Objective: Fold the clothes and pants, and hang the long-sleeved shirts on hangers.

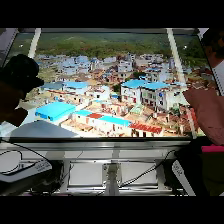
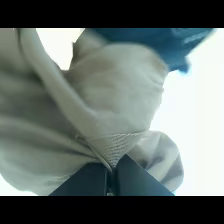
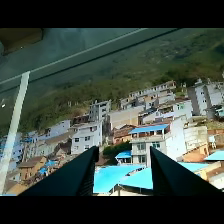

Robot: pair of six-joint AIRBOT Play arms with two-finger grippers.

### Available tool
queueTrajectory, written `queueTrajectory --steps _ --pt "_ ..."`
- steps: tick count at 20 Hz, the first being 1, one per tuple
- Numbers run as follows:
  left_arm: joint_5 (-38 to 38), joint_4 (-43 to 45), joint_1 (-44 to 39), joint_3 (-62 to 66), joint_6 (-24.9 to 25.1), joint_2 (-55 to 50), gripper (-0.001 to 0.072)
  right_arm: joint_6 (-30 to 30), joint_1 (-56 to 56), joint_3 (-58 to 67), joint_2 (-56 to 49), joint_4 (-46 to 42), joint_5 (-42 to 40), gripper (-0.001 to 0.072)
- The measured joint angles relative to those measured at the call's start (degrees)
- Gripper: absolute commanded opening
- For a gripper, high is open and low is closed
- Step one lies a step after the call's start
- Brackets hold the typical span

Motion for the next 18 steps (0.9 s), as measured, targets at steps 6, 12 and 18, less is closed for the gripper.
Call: queueTrajectory --steps 6,12,18 --pt "4.70 -21.84 -0.92 0.00 -0.79 17.57 0.0021 0.00 0.00 0.00 -0.02 -0.17 0.15 0.0377" --pt "6.25 -35.47 -15.43 -0.17 -0.46 23.52 0.0021 0.02 2.29 0.00 -0.02 0.35 2.32 0.0377" --pt "6.21 -30.45 -39.47 -0.70 0.33 19.50 0.0033 -0.28 7.37 0.00 -0.02 -2.78 7.89 0.0377"
